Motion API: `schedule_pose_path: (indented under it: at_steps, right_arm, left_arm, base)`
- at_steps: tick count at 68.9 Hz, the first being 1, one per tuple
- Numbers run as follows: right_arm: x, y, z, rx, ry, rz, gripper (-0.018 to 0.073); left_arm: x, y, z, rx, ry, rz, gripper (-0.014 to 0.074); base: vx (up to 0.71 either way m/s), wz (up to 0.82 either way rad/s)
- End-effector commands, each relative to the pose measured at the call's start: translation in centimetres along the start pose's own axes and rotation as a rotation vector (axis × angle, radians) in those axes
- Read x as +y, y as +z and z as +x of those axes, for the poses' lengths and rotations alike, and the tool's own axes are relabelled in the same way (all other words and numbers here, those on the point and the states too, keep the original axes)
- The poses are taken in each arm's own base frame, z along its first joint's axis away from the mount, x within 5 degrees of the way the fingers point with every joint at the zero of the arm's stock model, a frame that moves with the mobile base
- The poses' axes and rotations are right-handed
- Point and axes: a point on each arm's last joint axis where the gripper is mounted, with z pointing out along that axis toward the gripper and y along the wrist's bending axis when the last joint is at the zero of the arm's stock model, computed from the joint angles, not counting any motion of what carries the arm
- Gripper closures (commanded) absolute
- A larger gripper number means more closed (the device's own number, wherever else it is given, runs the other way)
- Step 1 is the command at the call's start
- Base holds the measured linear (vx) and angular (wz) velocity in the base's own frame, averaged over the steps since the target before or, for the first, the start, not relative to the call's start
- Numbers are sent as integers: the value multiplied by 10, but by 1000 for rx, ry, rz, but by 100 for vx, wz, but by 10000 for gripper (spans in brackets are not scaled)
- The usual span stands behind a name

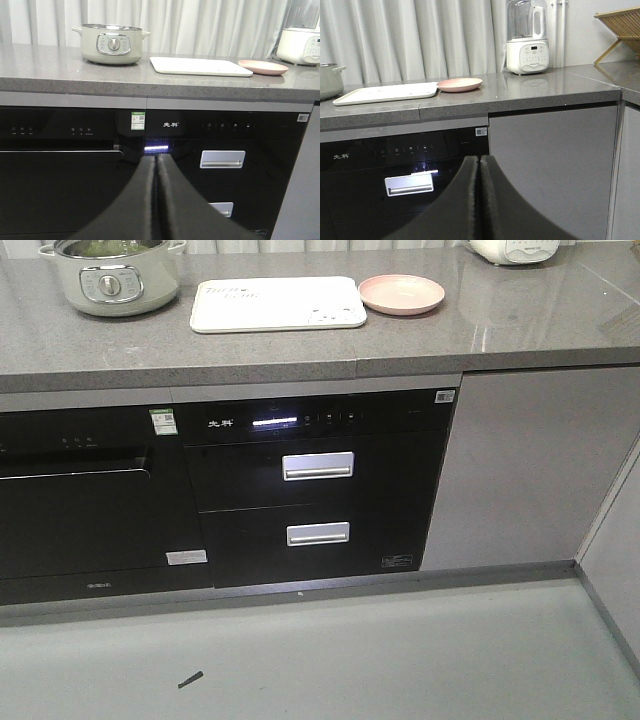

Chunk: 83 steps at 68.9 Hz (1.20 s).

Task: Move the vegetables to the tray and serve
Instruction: 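Continue driving forward until the pot, tray and plate are in reach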

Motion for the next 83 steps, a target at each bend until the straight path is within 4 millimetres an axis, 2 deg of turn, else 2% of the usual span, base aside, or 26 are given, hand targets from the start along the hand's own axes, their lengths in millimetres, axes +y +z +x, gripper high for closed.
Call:
schedule_pose_path:
  at_steps: [1, 83]
  right_arm:
    - [0, 0, -2, -65, -20, -4, 562]
    - [0, 0, -2, -65, -20, -4, 562]
  left_arm:
    - [0, 0, 1, -61, -13, 16, 602]
    - [0, 0, 1, -61, -13, 16, 602]
  base:
    - [7, 0]
    - [5, 0]
